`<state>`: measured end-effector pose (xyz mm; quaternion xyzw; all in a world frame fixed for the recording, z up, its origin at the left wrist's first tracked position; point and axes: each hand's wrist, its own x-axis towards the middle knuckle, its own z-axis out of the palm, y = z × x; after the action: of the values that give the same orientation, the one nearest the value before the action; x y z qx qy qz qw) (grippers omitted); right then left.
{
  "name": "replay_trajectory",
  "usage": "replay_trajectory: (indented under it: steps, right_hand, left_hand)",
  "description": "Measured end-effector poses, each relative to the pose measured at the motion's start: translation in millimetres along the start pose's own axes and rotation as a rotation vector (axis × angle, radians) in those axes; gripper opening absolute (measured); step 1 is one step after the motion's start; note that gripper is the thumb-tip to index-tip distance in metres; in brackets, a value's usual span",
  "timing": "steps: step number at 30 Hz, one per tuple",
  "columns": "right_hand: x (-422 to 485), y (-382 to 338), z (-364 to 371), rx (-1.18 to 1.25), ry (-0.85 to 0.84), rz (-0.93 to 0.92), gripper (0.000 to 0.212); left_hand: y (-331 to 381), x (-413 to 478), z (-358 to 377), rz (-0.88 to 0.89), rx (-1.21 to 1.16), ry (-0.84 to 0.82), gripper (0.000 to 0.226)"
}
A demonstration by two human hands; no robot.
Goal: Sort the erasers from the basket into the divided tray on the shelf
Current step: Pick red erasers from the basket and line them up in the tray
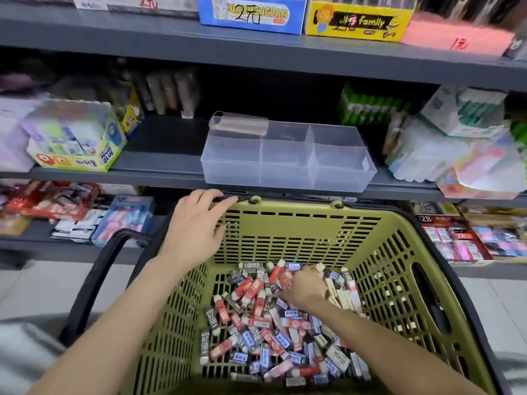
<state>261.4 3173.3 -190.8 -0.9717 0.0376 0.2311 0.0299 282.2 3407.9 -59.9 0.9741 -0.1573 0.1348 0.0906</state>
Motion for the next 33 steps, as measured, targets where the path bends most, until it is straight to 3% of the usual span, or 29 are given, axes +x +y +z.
replay_trajectory:
  steps: [3, 7, 10, 12, 14, 15, 17, 19, 21, 22, 23, 25, 26, 29, 33]
  right_hand:
    - [-2, 3, 5, 0.111, 0.068, -0.026, 0.055]
    - [-12, 13, -13, 0.328, 0.034, -0.059, 0.054]
    - [-28, 13, -44, 0.738, -0.059, -0.098, 0.04]
    - [-40, 8, -73, 0.967, -0.043, -0.181, 0.035]
    - [-53, -1, -100, 1.054, 0.031, -0.309, 0.031]
    - [-59, -9, -110, 1.03, 0.079, -0.366, 0.027]
    - [-69, -24, -123, 0.919, 0.136, -0.435, 0.018]
    - [-72, -28, -129, 0.951, 0.013, -0.507, 0.032]
    - [-68, -17, -135, 1.197, -0.33, -0.621, 0.04]
    - [-64, -8, -135, 1.317, -0.451, -0.646, 0.035]
    - [-58, -1, -129, 1.375, -0.449, -0.577, 0.027]
    - [-38, 10, -106, 1.24, -0.226, -0.259, 0.017]
    - [-28, 13, -88, 1.005, -0.115, -0.141, 0.022]
    - [-8, 8, -36, 0.458, -0.1, -0.102, 0.041]
    - [3, -16, -11, 0.476, 0.0, -0.076, 0.051]
  left_hand:
    - [0, 1, -1, 0.008, 0.003, -0.022, 0.056]
    - [4, -1, -6, -0.045, -0.033, -0.067, 0.054]
    - [29, -2, -14, -0.134, -0.137, -0.016, 0.046]
    - [54, 1, -20, -0.247, -0.442, -0.091, 0.056]
    - [78, 7, -27, -0.486, -1.056, -0.44, 0.083]
    - [88, 10, -27, -0.605, -1.376, -0.587, 0.085]
    - [96, 14, -15, -0.804, -1.754, -0.637, 0.065]
    - [95, 17, -3, -0.995, -1.869, -0.549, 0.046]
    - [88, 17, 3, -1.119, -1.918, -0.484, 0.029]
    - [83, 17, 6, -1.144, -1.923, -0.466, 0.025]
    - [78, 16, 7, -1.157, -1.9, -0.449, 0.026]
    - [69, 17, 5, -1.151, -1.775, -0.414, 0.035]
    - [65, 18, 5, -1.159, -1.727, -0.393, 0.035]
    - [53, 22, 0, -1.259, -1.75, -0.368, 0.018]
    - [41, 18, 4, -1.285, -1.721, -0.353, 0.032]
